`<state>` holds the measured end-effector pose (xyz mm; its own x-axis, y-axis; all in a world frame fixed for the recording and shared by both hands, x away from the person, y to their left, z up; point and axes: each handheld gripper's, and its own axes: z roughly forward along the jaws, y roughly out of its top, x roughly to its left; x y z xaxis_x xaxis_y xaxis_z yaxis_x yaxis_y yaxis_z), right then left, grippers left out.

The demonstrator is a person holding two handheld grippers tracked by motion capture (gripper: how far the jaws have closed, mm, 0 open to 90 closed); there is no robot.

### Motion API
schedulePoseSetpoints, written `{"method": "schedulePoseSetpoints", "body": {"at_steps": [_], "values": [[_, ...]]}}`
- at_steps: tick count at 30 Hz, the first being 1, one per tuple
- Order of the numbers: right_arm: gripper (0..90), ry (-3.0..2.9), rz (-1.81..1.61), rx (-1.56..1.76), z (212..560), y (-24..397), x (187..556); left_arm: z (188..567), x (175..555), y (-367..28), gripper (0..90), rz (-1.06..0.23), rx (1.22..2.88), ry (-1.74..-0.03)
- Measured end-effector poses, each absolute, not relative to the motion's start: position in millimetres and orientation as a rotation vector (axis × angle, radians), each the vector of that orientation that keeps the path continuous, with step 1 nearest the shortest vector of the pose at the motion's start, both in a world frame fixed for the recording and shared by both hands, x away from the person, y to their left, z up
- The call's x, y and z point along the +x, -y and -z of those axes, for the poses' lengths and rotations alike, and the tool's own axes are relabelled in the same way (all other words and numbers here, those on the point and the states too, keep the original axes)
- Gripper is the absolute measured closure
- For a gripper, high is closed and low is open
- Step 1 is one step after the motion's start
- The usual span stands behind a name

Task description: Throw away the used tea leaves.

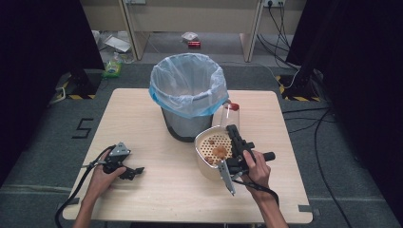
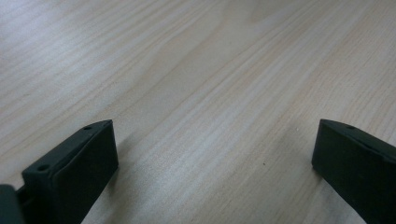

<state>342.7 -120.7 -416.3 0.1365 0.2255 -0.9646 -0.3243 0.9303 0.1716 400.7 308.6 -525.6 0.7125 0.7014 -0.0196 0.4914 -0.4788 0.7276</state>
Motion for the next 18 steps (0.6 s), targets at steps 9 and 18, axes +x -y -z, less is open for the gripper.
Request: {"method": "schedulePoseSetpoints", "body": {"at_steps": [9, 18], "values": [[87.8, -1.372, -0.431, -0.064, 415.0, 120.5, 340.2, 525.6, 400.7, -308.6, 0.0, -0.364, 2.176, -0.902], [87.8, -1.388, -0.470, -0.014, 413.2, 121.0, 342.7, 525.6, 400.7, -308.6, 0.0, -0.364, 2.176, -0.902]]}}
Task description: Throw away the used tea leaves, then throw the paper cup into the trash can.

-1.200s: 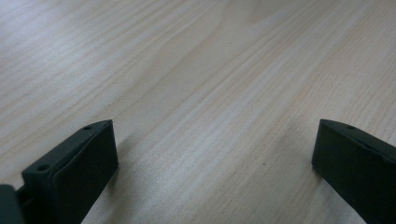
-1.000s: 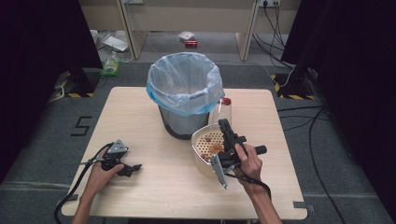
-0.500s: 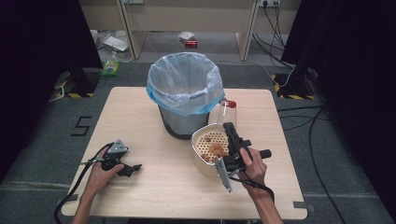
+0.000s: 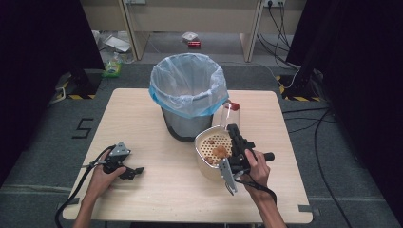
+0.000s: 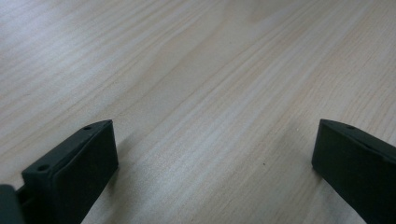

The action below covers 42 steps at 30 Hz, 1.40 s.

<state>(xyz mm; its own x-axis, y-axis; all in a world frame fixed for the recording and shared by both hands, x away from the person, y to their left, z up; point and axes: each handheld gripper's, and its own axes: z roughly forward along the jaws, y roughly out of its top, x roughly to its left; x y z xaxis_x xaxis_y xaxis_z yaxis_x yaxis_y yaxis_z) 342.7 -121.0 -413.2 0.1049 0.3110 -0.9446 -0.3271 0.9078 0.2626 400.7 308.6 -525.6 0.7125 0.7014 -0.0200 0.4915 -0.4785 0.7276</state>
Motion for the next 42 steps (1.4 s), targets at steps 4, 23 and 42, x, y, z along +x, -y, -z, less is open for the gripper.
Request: {"method": "schedulePoseSetpoints", "body": {"at_steps": [4, 23, 42], "values": [[87.8, -1.405, -0.484, 0.006, 410.4, 121.3, 342.4, 525.6, 400.7, -308.6, 0.0, -0.363, 2.176, -0.902], [87.4, -1.709, -0.986, 0.679, 387.4, 173.1, 395.0, 525.6, 400.8, -308.5, 0.0, -0.363, 2.175, -0.902], [87.4, -1.697, -1.047, 0.785, 339.0, 195.0, 419.3, 525.5, 400.8, -308.6, 0.0, -0.363, 2.176, -0.902]]}}
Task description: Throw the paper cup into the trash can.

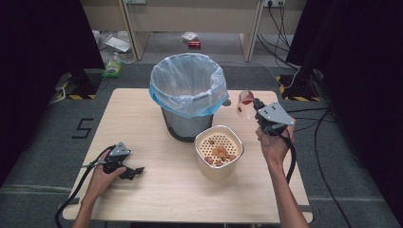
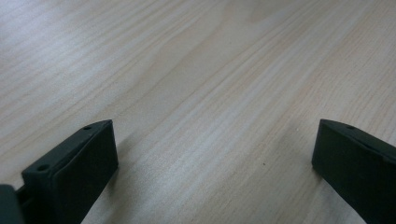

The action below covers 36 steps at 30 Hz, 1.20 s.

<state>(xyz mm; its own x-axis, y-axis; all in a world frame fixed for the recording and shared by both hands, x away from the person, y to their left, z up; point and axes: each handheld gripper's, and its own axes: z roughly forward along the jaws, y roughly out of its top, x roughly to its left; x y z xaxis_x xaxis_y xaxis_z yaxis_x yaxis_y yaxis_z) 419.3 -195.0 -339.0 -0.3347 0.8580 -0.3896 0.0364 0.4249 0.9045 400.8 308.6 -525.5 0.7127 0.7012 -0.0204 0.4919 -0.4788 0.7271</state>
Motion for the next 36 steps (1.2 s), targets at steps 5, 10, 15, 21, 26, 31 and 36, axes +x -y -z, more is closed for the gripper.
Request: {"method": "schedulePoseSetpoints", "body": {"at_steps": [5, 10, 15, 21, 26, 31, 36], "values": [[87.4, -1.674, -1.078, 0.816, 319.1, 200.1, 430.2, 525.5, 400.8, -308.6, 0.0, -0.363, 2.176, -0.902], [87.4, -1.644, -1.110, 0.817, 295.9, 196.8, 440.0, 525.5, 400.7, -308.6, 0.0, -0.362, 2.176, -0.903], [87.4, -1.639, -1.179, 0.804, 269.3, 183.6, 447.6, 525.5, 400.7, -308.6, 0.0, -0.363, 2.177, -0.902], [87.4, -1.666, -1.215, 0.754, 245.0, 157.7, 452.7, 525.6, 400.7, -308.6, 0.0, -0.363, 2.176, -0.902], [87.4, -1.704, -1.252, 0.739, 236.3, 137.6, 461.8, 525.6, 400.7, -308.6, 0.0, -0.364, 2.175, -0.902], [87.3, -1.775, -1.270, 0.743, 238.1, 111.8, 477.9, 525.6, 400.7, -308.6, 0.0, -0.363, 2.176, -0.902], [86.2, -1.832, -1.289, 0.736, 246.6, 86.3, 491.4, 525.6, 400.7, -308.6, 0.0, -0.363, 2.176, -0.902]]}}
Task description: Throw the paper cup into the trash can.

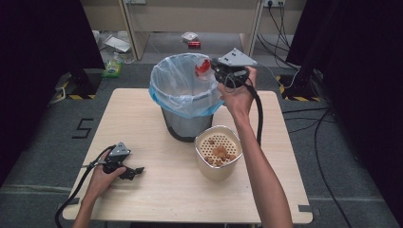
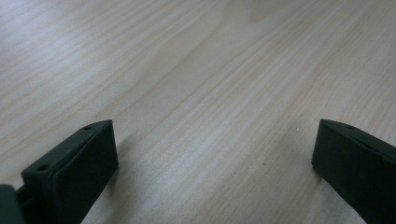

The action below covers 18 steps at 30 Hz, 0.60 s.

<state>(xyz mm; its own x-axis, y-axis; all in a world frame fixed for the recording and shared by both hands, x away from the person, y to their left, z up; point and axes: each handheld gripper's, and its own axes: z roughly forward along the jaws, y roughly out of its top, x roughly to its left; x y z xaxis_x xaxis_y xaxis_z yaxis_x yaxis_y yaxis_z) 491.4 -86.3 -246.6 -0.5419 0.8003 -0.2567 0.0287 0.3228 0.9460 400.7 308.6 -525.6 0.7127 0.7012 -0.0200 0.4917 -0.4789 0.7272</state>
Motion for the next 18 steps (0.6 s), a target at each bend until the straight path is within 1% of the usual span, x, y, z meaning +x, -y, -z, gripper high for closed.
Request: {"method": "schedulePoseSetpoints", "body": {"at_steps": [3, 4, 5, 7, 8, 9, 10, 12, 13, 17, 18], "values": [[82.6, -1.861, -1.305, 0.732, 252.4, 74.1, 496.9, 525.6, 400.7, -308.6, 0.0, -0.363, 2.176, -0.902], [80.3, -1.868, -1.318, 0.743, 253.5, 72.6, 497.8, 525.6, 400.7, -308.6, 0.0, -0.363, 2.176, -0.902], [75.2, -1.875, -1.348, 0.769, 254.7, 70.0, 499.9, 525.6, 400.7, -308.6, 0.0, -0.363, 2.176, -0.902], [70.7, -1.872, -1.360, 0.787, 255.2, 67.1, 501.1, 525.6, 400.7, -308.6, 0.0, -0.363, 2.176, -0.902], [70.7, -1.872, -1.360, 0.787, 255.2, 67.1, 501.1, 525.6, 400.7, -308.6, 0.0, -0.363, 2.176, -0.902], [67.3, -1.866, -1.353, 0.783, 253.1, 68.5, 499.9, 525.6, 400.7, -308.6, 0.0, -0.363, 2.176, -0.902], [67.3, -1.866, -1.353, 0.783, 253.1, 68.5, 499.9, 525.6, 400.7, -308.6, 0.0, -0.363, 2.176, -0.902], [65.2, -1.857, -1.354, 0.787, 250.6, 74.0, 498.4, 525.6, 400.7, -308.6, 0.0, -0.363, 2.176, -0.902], [62.6, -1.846, -1.356, 0.813, 249.7, 81.4, 496.4, 525.6, 400.7, -308.6, 0.0, -0.363, 2.176, -0.902], [59.3, -1.851, -1.343, 0.829, 250.0, 94.1, 493.8, 525.6, 400.7, -308.6, 0.0, -0.364, 2.175, -0.902], [58.4, -1.836, -1.351, 0.854, 250.9, 104.6, 491.4, 525.6, 400.7, -308.6, 0.0, -0.363, 2.176, -0.902]]}}
